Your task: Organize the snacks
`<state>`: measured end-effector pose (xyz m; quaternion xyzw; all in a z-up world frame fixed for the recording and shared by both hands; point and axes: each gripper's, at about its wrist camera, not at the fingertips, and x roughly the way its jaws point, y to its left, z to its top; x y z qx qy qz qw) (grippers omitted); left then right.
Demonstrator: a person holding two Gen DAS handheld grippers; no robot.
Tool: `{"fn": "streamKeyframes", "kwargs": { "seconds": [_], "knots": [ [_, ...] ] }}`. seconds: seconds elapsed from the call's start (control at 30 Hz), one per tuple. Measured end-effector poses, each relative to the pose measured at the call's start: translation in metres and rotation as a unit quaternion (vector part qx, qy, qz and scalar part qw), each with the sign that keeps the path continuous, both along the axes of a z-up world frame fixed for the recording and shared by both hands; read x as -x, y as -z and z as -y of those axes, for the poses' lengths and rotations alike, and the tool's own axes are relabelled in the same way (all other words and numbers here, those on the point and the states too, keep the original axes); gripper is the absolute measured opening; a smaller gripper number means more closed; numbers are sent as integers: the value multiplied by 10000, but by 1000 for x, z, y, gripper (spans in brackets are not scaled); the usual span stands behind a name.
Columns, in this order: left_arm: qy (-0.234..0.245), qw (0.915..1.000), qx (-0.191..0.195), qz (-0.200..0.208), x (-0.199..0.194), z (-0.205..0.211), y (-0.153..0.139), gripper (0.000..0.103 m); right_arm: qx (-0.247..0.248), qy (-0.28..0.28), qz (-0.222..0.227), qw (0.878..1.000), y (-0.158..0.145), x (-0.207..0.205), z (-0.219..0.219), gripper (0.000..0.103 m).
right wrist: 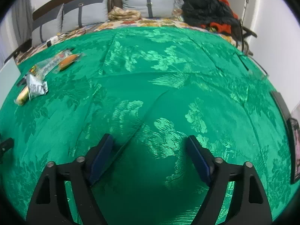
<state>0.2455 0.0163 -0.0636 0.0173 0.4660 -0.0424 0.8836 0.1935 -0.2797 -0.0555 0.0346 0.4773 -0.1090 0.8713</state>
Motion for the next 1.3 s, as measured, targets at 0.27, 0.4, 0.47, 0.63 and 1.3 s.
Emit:
{"fn": "streamKeyframes", "kwargs": {
  "seconds": [0.27, 0.4, 0.47, 0.63, 1.3],
  "knots": [
    [-34, 9999, 59, 117, -7, -8, 3, 103, -3, 105, -22, 9999, 0, 3, 2, 90],
    [-35, 9999, 62, 118, -7, -8, 3, 103, -23, 123, -25, 9999, 0, 3, 4, 91],
    [-35, 9999, 55, 117, -7, -7, 3, 103, -26, 135, -31, 9999, 0, 4, 4, 92],
    [-34, 9999, 54, 118, -7, -8, 3, 103, -24, 134, -32, 9999, 0, 3, 4, 92],
    [-37, 9999, 57, 117, -7, -7, 3, 103, -27, 134, -33, 9999, -1, 4, 5, 92]
  ]
}}
